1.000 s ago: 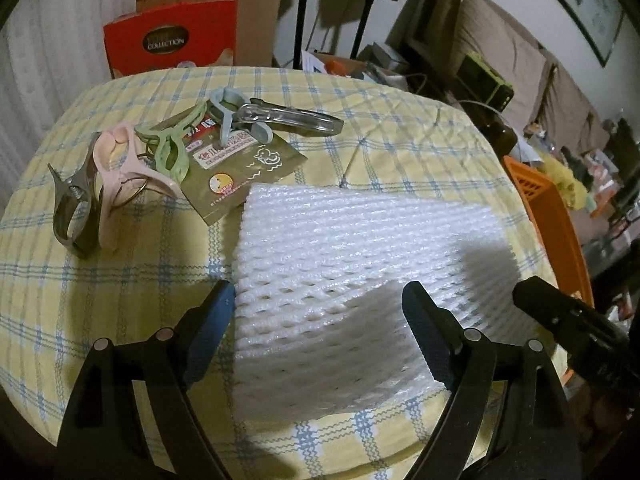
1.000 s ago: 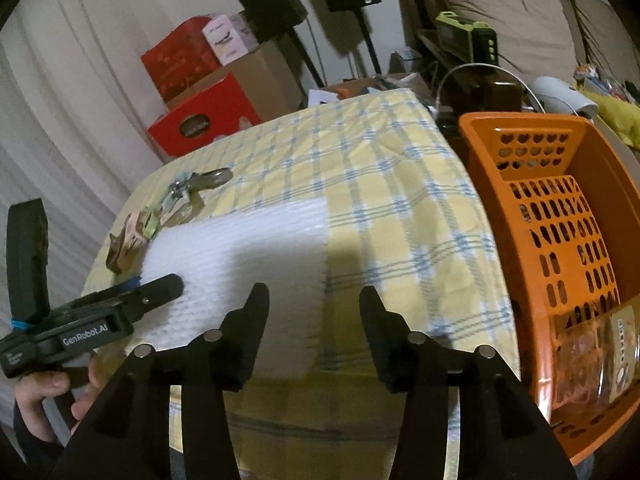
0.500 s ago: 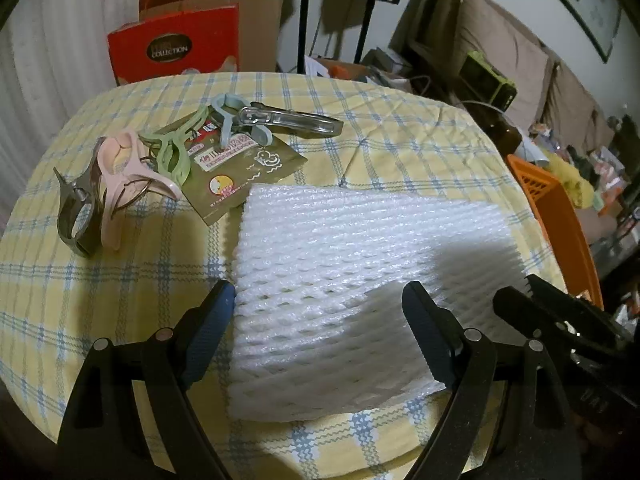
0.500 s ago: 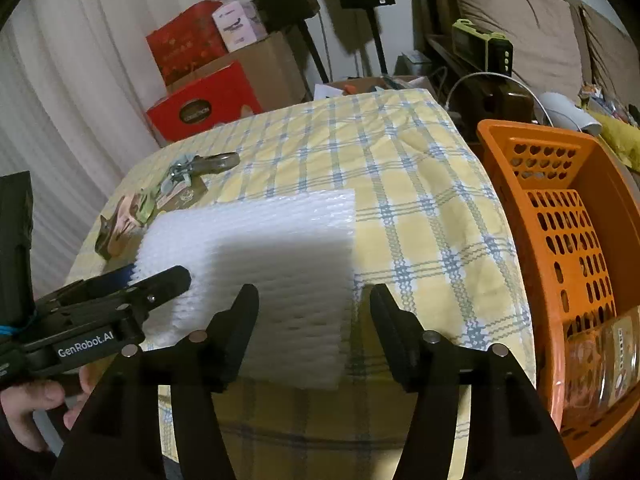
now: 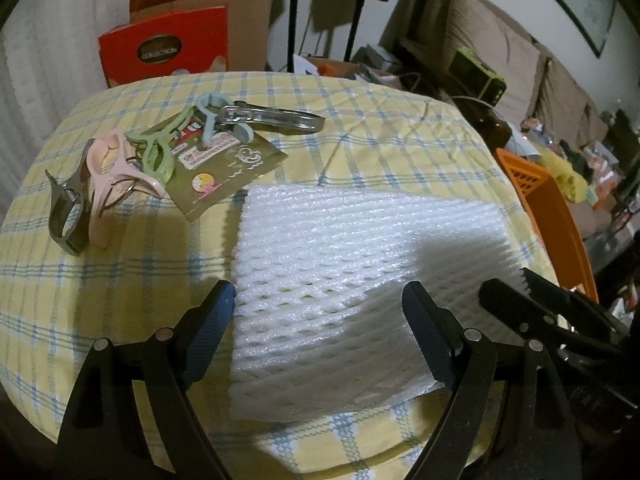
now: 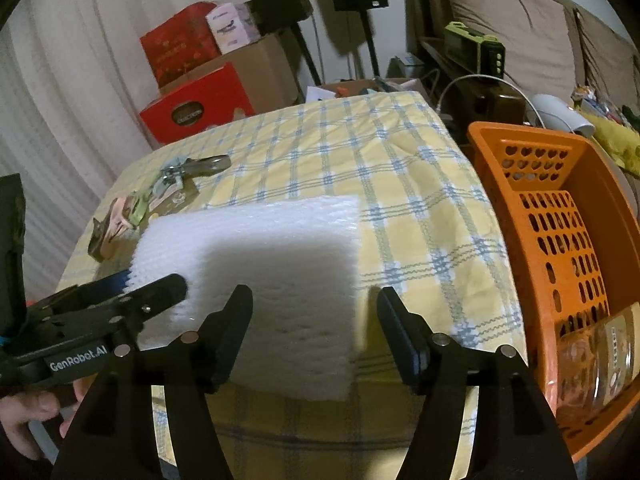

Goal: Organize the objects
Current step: 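Close both grippers on the edge of the white foam mesh sheet, then lift the mesh sheet edge with both grippers off the table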

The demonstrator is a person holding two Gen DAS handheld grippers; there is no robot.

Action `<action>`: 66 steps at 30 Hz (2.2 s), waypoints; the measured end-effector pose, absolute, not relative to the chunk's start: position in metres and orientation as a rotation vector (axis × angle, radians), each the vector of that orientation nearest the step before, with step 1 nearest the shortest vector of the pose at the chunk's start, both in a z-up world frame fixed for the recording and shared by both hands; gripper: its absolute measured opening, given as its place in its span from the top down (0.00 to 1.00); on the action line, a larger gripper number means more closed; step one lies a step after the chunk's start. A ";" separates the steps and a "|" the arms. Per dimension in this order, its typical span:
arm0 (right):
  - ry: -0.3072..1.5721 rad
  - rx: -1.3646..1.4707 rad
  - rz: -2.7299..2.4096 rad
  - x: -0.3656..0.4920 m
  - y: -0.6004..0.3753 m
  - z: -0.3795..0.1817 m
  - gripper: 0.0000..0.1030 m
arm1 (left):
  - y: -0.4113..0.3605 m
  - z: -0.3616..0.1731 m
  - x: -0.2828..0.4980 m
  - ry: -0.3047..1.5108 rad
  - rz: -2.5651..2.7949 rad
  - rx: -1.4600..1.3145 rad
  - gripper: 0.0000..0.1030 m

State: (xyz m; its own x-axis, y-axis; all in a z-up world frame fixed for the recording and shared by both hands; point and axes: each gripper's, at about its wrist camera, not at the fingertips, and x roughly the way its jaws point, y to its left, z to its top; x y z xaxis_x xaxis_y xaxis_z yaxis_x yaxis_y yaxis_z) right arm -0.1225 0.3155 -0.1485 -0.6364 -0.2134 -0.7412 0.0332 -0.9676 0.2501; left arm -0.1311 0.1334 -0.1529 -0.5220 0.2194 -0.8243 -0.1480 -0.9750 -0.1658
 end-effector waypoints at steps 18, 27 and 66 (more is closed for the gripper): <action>-0.281 1.266 -2.708 -0.122 0.307 -0.147 0.47 | 0.138 -0.145 -0.126 -0.135 2.522 -1.382 0.31; -0.243 1.238 -2.679 -0.121 0.298 -0.145 0.63 | 0.134 -0.142 -0.126 -0.182 2.496 -1.391 0.41; -0.366 0.985 -2.767 -0.091 0.323 -0.092 0.93 | 0.143 -0.088 -0.103 -0.204 2.486 -1.170 0.66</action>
State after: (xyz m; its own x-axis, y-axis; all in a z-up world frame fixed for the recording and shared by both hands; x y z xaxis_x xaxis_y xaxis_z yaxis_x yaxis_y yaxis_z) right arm -0.0911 0.3235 -0.0919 -0.7639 -0.2503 -0.5948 0.0872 -0.9533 0.2891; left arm -0.1025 0.1432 -0.0884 -0.5787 0.4012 -0.7100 -0.2798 -0.9155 -0.2892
